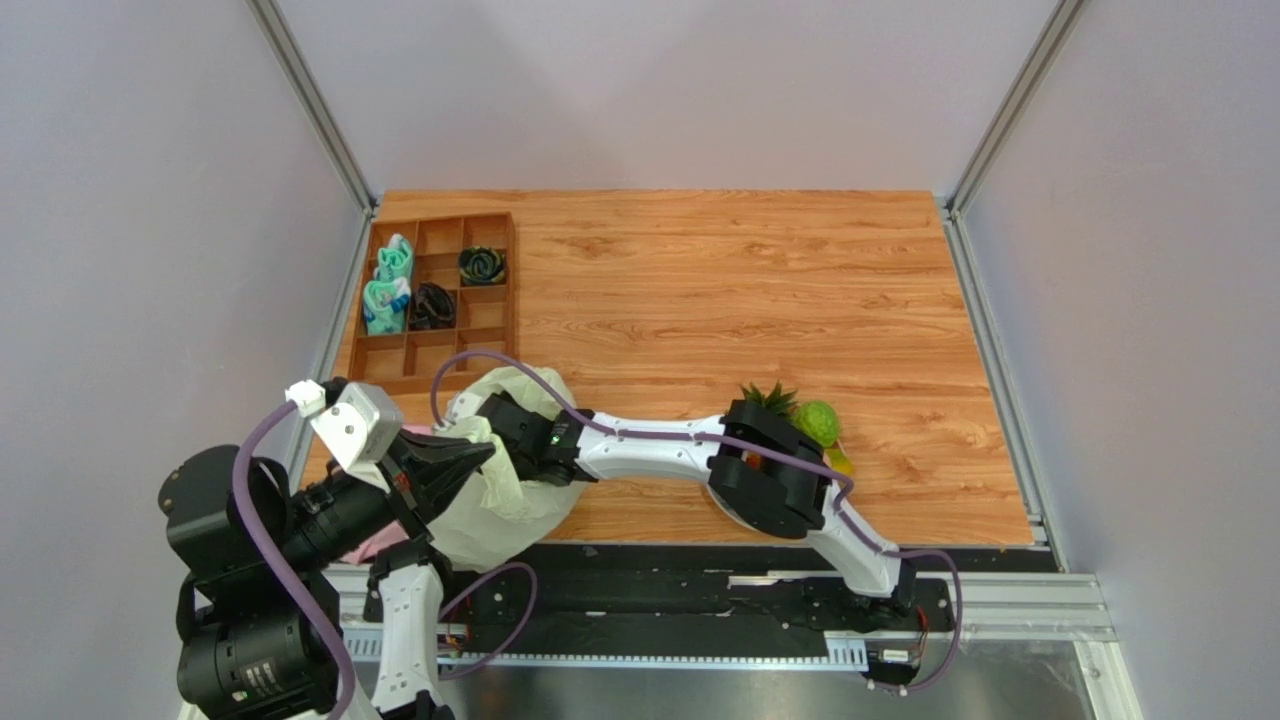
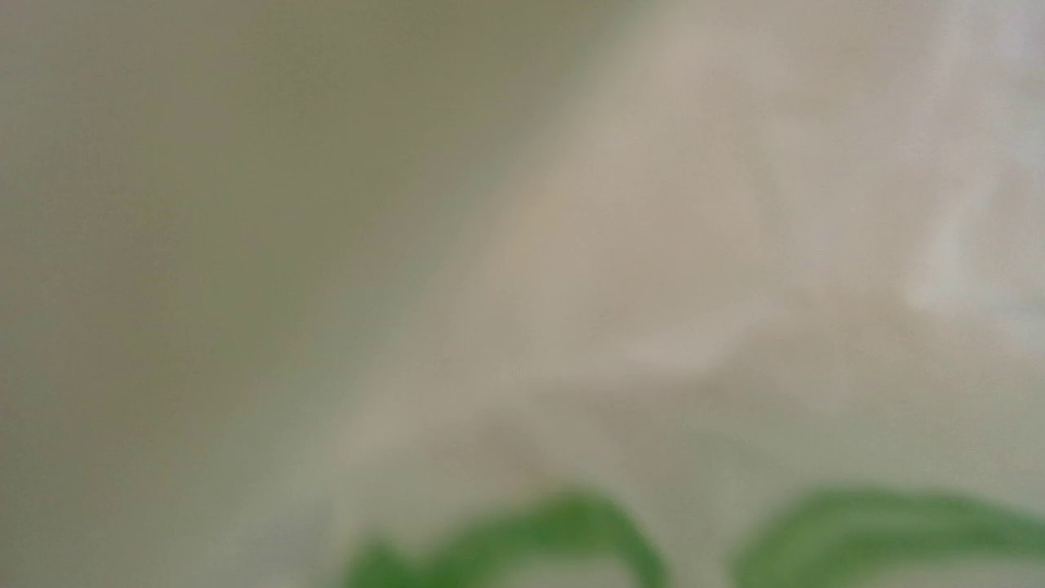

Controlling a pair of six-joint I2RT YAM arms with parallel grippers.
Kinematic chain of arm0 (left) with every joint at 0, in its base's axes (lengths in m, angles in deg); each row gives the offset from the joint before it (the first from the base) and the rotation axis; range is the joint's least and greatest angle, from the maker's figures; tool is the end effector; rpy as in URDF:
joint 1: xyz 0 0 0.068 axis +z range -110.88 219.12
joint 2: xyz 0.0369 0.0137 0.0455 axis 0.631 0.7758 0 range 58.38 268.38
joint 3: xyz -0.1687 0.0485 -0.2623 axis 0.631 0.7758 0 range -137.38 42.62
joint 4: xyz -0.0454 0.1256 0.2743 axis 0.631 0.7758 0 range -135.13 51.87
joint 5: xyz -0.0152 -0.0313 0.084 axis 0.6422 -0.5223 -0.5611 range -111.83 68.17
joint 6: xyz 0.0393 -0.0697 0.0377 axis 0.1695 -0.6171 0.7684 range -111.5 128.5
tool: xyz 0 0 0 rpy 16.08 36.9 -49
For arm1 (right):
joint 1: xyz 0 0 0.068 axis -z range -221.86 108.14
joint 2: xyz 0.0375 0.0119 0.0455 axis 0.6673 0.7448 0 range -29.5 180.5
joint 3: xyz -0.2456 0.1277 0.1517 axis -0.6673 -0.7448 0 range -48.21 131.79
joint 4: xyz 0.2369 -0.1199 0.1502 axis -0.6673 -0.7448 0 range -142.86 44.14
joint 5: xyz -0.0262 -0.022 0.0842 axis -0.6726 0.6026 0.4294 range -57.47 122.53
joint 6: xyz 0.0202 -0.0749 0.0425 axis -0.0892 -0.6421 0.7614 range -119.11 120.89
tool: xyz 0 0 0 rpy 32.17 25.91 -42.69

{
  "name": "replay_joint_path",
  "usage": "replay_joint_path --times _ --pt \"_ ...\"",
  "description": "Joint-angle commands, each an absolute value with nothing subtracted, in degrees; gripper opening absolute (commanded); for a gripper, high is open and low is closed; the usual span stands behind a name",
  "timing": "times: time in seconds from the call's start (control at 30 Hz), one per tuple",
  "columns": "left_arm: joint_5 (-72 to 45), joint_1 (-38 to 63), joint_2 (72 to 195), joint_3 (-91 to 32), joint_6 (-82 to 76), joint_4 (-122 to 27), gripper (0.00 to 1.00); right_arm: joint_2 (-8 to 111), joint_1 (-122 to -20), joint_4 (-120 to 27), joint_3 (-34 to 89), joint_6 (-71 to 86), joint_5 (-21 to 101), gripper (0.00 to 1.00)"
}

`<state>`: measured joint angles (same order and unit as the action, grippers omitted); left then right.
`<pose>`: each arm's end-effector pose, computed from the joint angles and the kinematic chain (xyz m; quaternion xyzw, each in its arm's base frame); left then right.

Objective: Take the fake fruits out of the plastic bag

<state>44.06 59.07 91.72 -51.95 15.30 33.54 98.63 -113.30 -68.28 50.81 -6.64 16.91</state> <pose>-0.0212 -0.0841 0.5351 0.2423 0.7089 -0.3116 0.5845 0.2069 0.5496 0.1495 -0.5603 0.7504 0.0639 0.3448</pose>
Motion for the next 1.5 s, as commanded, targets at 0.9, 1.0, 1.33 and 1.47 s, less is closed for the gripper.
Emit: replay_joint_path --times 0.9,1.0,1.33,1.47 --pt "36.10 56.19 98.80 -29.27 -1.34 0.24 0.00 59.20 -91.08 -80.12 46.35 -10.80 43.60 0.00" --pt "31.97 47.67 103.37 -33.57 -3.11 -4.52 0.00 55.24 -87.13 -85.21 47.94 -15.88 43.34 0.00" --pt "33.45 35.26 126.02 -52.02 -7.33 -13.75 0.00 48.11 -52.34 -103.42 41.55 -29.34 46.41 0.00" --pt "30.82 29.11 134.55 -63.43 -2.59 -9.28 0.00 46.70 -43.01 -107.55 35.31 -34.52 50.27 0.01"
